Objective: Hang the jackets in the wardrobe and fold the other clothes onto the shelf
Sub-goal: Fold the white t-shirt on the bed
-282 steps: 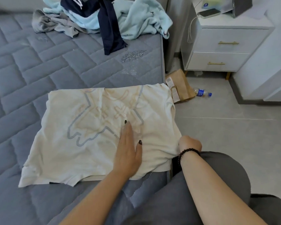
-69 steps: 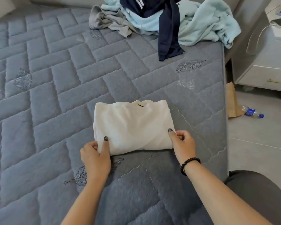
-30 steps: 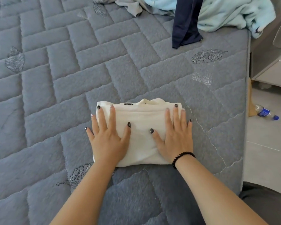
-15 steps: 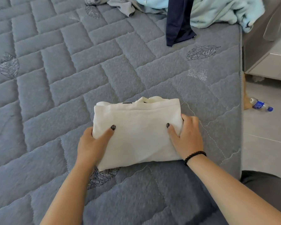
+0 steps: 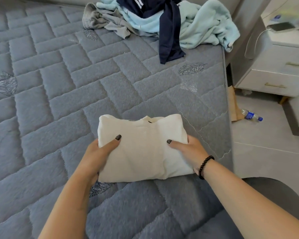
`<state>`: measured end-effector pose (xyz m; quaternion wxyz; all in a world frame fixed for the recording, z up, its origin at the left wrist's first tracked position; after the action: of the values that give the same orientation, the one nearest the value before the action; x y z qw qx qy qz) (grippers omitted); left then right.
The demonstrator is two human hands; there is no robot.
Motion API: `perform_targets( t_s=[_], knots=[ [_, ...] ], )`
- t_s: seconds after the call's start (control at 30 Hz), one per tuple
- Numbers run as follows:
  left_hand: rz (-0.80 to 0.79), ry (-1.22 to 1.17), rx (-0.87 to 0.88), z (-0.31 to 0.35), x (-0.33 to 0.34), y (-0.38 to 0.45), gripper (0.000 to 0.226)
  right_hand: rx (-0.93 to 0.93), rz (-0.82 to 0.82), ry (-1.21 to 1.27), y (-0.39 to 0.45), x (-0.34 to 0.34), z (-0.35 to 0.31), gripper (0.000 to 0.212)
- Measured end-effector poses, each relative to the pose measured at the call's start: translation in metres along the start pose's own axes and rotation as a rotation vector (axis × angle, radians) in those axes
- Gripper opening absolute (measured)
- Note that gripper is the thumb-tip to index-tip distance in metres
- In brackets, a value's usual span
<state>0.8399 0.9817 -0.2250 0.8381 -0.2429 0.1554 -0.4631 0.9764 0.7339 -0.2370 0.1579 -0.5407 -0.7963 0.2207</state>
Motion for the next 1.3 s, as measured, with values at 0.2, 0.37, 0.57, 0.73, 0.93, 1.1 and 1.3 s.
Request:
perform_targets(
  t_s=[0.2,0.37,0.57,0.73,0.93,1.1,1.3],
  knots=[
    [-0.129,0.028,0.138,0.030,0.040,-0.033,0.050,-0.090,0.084,0.128,-0.046,-0.038,-0.005,0.020],
    [-0.130,0.098,0.214,0.050,0.080,-0.057,0.060,-0.180,0.150,0.116,-0.085,-0.083,-0.025,0.022],
    [-0.207,0.136,0.301,0.071,0.150,-0.086,0.044,-0.228,0.246,0.203,-0.132,-0.156,-0.033,0.020],
    [-0.293,0.219,0.335,0.091,0.228,-0.102,0.053,-0.246,0.333,0.308,-0.158,-0.227,-0.037,0.021],
    [-0.364,0.285,0.378,0.118,0.330,-0.114,0.056,-0.267,0.399,0.360,-0.160,-0.322,-0.050,0.015],
    [-0.369,0.357,0.417,0.145,0.428,-0.115,0.055,-0.291,0.429,0.362,-0.139,-0.412,-0.070,0.014],
    [-0.409,0.373,0.435,0.188,0.555,-0.142,0.051,-0.315,0.550,0.337,-0.161,-0.528,-0.118,0.015]
  ],
)
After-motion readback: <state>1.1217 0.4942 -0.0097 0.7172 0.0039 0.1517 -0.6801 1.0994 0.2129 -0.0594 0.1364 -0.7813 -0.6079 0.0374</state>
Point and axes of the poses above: each hand's wrist, its own y-axis towards the middle knuckle, its own x-axis out of the palm, z = x × y, the point moved 9 cm from there along y, towards the middle knuckle, and after that the axes turned 2 degrees about y, right-handed, at the moved point
